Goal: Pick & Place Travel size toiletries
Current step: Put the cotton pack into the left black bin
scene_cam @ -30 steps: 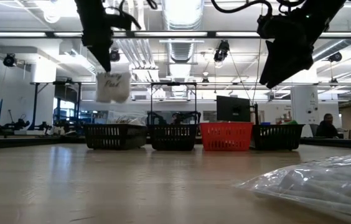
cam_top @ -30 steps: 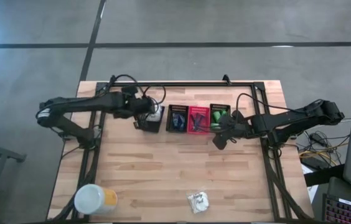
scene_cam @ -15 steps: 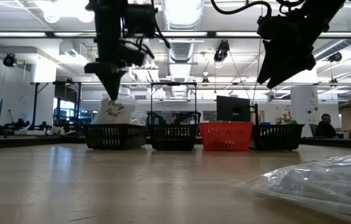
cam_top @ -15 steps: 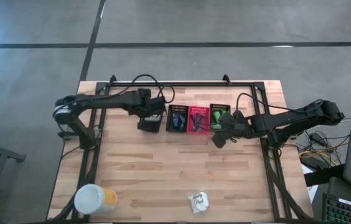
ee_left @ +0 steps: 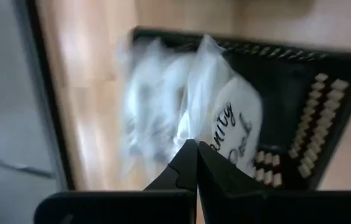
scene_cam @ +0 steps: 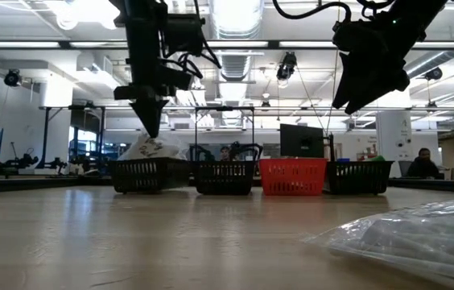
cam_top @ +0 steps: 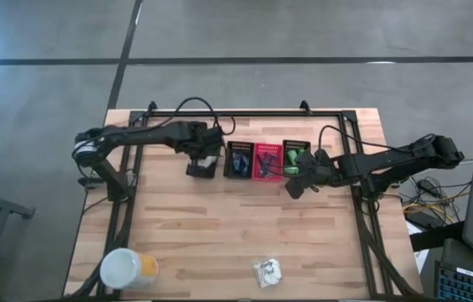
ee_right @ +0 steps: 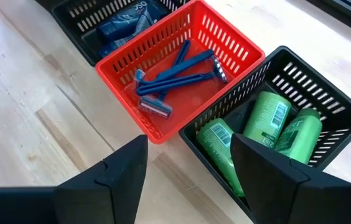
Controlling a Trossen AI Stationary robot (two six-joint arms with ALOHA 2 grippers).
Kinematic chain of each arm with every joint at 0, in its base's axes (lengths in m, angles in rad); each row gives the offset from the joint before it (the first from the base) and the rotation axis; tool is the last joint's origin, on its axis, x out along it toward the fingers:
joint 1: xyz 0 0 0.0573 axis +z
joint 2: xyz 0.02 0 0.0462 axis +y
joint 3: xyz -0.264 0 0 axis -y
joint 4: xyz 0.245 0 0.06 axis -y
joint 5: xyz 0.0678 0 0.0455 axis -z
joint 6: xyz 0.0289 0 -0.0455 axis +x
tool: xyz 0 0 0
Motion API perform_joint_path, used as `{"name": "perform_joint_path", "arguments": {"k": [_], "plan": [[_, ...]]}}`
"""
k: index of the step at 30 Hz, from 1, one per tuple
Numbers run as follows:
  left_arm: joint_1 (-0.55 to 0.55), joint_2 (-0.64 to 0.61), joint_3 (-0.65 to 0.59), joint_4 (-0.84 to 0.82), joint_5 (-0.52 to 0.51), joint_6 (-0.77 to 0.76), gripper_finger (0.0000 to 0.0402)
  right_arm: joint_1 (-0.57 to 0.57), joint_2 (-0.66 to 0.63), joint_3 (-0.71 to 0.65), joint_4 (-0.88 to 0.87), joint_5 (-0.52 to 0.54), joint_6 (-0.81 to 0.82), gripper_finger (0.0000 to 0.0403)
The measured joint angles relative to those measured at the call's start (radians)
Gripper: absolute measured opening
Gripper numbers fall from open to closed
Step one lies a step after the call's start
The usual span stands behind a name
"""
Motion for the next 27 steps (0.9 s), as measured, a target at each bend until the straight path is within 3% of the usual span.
{"name": "perform_joint_path", "arguments": {"k": [4,14,27], "plan": [[-0.001,0.0,-0.026,0.045,0.058,-0.036,0.0001,0.0,0.0,0.0,0.0,0.0,0.0,0.0233],[0.01,0.0,-0.039,0.179,0.033,-0.087,0.0001,0.0,0.0,0.0,-0.001,0.003,0.0,0.026],[0.02,0.007,-0.047,0.122,0.029,-0.093,0.001,-0.012,0.0,0.0,-0.002,-0.015,-0.008,0.0255]]}}
